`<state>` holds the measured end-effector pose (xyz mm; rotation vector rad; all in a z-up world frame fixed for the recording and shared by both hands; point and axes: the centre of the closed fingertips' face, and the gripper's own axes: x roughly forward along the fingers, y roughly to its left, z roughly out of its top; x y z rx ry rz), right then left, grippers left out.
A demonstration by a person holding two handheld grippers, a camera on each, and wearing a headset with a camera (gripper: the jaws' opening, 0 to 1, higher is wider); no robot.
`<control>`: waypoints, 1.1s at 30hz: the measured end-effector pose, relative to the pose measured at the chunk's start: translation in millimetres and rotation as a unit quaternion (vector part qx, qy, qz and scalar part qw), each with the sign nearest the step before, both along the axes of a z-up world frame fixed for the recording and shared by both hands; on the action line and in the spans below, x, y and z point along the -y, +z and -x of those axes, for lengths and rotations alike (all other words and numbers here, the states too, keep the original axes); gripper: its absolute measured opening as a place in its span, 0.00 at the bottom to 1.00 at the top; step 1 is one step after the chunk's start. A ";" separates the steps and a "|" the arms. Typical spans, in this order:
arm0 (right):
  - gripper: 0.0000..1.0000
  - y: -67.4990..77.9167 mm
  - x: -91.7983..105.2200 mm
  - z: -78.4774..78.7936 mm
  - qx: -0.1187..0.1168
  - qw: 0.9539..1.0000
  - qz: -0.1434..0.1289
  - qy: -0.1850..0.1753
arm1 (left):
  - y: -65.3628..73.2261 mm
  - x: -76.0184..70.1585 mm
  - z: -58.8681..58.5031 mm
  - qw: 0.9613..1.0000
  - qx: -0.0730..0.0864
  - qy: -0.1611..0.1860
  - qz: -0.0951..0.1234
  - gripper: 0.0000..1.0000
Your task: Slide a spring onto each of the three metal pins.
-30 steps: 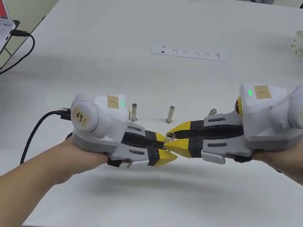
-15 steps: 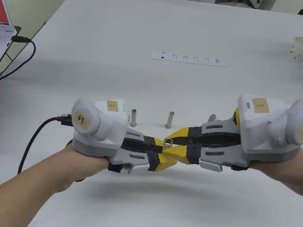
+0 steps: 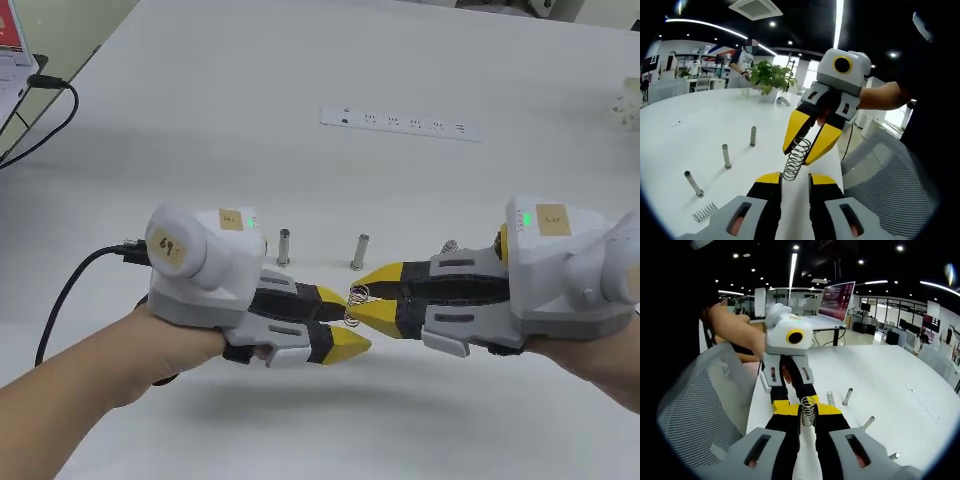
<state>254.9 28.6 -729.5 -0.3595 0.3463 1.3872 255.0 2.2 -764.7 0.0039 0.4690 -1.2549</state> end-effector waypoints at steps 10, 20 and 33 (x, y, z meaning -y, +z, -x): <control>0.08 -3.9 2.1 -4.9 0.010 1.000 0.009 -0.013 | -2.0 -12.7 -5.5 1.000 0.004 0.030 -0.004 0.25; 0.08 -8.5 4.4 -5.5 0.016 1.000 0.019 -0.020 | -9.1 -37.8 -10.7 0.998 0.004 0.051 -0.024 0.40; 0.08 -11.4 12.2 -16.3 0.027 0.998 0.025 -0.049 | -14.4 -83.9 -24.3 0.991 0.019 0.122 -0.047 0.67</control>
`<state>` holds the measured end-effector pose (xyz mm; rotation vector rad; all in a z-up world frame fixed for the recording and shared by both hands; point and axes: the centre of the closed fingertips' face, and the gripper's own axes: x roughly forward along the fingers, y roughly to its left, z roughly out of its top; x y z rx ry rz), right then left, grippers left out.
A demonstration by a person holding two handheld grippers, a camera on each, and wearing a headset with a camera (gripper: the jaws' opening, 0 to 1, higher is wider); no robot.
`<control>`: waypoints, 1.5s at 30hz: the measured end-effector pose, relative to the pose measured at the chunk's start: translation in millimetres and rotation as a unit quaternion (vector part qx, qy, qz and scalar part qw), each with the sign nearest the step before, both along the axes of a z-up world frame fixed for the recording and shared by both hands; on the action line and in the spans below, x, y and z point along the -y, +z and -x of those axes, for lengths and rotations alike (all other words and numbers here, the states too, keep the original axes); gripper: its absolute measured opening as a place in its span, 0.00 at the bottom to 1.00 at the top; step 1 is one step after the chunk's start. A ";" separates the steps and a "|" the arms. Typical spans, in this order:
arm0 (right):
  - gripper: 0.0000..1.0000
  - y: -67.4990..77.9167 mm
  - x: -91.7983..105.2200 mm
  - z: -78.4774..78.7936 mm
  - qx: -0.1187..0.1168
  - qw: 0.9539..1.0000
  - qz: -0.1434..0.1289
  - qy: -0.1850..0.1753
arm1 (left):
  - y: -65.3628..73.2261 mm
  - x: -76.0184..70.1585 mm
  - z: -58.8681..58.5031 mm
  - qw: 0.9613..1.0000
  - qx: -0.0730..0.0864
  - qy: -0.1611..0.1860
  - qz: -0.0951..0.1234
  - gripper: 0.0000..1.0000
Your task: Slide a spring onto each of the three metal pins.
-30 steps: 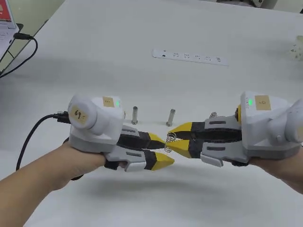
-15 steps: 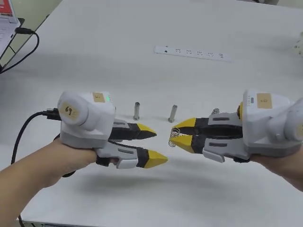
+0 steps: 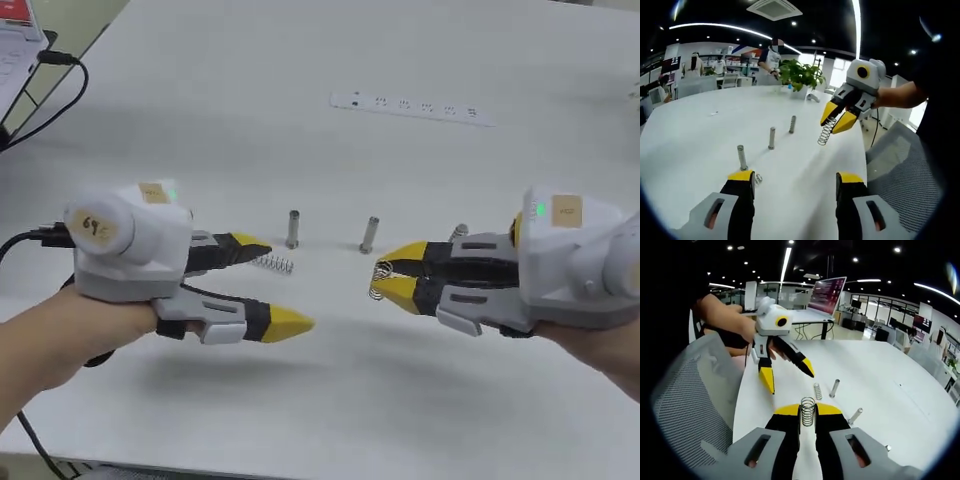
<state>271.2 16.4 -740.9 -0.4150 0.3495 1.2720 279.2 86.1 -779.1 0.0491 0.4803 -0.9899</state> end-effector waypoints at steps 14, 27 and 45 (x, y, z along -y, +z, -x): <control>0.08 -6.1 9.0 -9.7 -0.007 1.000 -0.004 -0.030 | -1.3 -28.1 -5.2 0.998 0.003 0.056 0.002 0.98; 0.08 -10.9 14.6 -23.2 -0.017 0.998 -0.009 -0.060 | -2.3 -56.0 -8.0 0.995 0.002 0.101 0.000 0.98; 0.08 -24.7 9.9 -35.4 -0.026 0.998 -0.004 -0.063 | -5.6 -62.1 0.6 0.994 -0.006 0.113 -0.002 0.98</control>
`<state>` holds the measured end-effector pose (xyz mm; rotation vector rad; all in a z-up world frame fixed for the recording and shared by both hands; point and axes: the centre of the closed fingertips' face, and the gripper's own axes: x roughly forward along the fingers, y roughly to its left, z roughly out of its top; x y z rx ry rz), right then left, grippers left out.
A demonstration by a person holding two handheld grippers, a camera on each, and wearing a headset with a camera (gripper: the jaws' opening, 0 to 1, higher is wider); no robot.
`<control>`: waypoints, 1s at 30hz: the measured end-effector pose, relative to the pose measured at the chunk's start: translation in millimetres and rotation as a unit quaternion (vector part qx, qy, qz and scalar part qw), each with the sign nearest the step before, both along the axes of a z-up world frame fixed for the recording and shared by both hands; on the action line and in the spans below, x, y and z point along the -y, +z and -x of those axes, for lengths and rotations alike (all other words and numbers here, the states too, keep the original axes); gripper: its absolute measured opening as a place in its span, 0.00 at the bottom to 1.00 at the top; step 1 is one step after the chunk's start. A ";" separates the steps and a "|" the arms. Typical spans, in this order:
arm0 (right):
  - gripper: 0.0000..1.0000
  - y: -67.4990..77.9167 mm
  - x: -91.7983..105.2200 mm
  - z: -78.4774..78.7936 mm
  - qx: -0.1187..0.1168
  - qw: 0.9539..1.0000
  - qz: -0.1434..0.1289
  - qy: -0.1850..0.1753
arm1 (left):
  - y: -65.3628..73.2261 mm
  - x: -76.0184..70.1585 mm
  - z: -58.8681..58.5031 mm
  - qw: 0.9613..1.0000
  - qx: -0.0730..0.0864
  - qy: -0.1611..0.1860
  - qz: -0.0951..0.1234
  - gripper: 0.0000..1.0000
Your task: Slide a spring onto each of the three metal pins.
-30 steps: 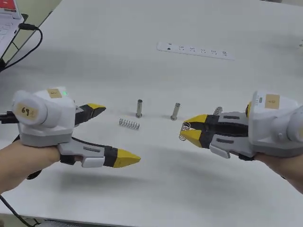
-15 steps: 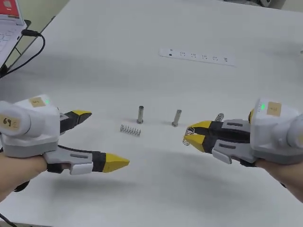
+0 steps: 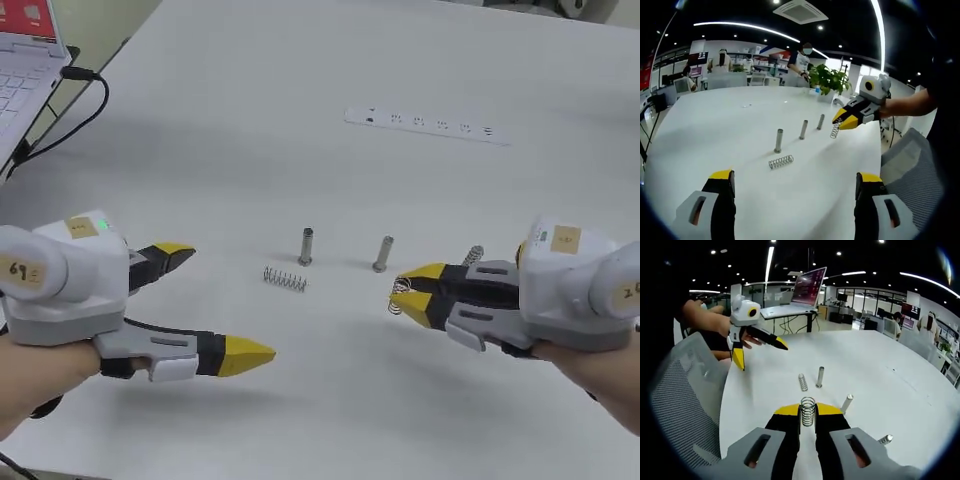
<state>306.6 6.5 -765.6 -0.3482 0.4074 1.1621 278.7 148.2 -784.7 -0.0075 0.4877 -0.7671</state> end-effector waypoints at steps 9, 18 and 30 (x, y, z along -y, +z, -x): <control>0.08 -1.6 0.3 -8.0 -0.002 1.000 -0.001 -0.005 | -3.4 -1.6 4.6 1.000 -0.005 0.002 0.000 0.98; 0.08 3.6 -3.3 -20.5 0.002 1.000 -0.006 -0.017 | -5.5 -5.6 5.9 1.000 -0.008 0.005 -0.001 0.98; 0.08 17.6 -2.9 -48.2 0.013 0.999 -0.018 -0.043 | -8.2 -7.7 9.2 1.000 -0.012 0.007 0.001 0.98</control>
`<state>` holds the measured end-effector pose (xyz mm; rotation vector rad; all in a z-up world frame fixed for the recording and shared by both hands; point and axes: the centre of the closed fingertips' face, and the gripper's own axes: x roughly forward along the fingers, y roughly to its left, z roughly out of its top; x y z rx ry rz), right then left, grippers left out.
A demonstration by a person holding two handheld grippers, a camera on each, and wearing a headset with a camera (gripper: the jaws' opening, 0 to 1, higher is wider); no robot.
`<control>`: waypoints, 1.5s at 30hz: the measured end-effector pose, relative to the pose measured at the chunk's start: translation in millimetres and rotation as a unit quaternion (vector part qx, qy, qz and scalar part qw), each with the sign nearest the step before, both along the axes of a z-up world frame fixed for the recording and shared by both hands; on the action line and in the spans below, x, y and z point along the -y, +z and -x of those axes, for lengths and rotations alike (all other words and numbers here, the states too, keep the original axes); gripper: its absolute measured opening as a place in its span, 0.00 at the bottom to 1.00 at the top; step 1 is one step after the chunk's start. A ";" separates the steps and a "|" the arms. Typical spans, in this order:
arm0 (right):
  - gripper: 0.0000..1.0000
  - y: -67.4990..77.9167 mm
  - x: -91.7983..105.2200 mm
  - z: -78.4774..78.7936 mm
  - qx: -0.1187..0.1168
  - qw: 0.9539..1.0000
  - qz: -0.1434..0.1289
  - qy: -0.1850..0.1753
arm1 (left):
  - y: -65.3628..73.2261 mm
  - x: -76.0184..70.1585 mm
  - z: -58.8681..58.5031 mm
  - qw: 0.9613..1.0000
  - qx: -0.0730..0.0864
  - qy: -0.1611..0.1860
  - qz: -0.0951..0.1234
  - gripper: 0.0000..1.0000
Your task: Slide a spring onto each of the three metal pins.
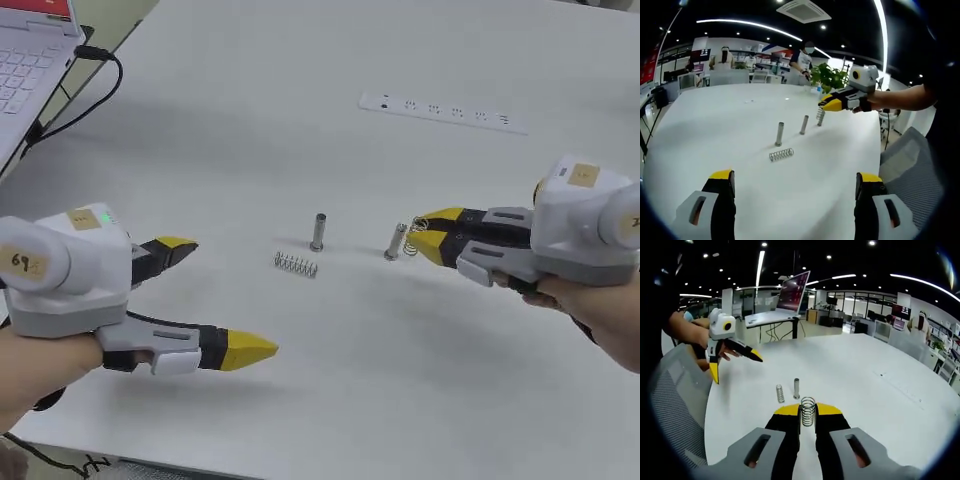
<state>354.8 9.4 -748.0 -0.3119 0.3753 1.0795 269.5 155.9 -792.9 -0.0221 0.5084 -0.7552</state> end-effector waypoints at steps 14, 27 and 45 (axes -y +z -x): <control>0.08 6.0 -2.3 -29.4 -0.012 0.999 -0.027 -0.037 | -2.4 -6.6 1.8 1.000 -0.003 0.008 0.001 0.98; 0.08 -2.3 -2.0 -37.0 -0.035 0.997 -0.035 -0.051 | -4.3 -9.4 4.3 1.000 -0.006 0.011 0.001 0.98; 0.08 -10.8 -4.9 -34.2 -0.046 0.997 -0.031 -0.048 | -3.7 -10.3 4.4 1.000 -0.007 0.012 0.003 0.98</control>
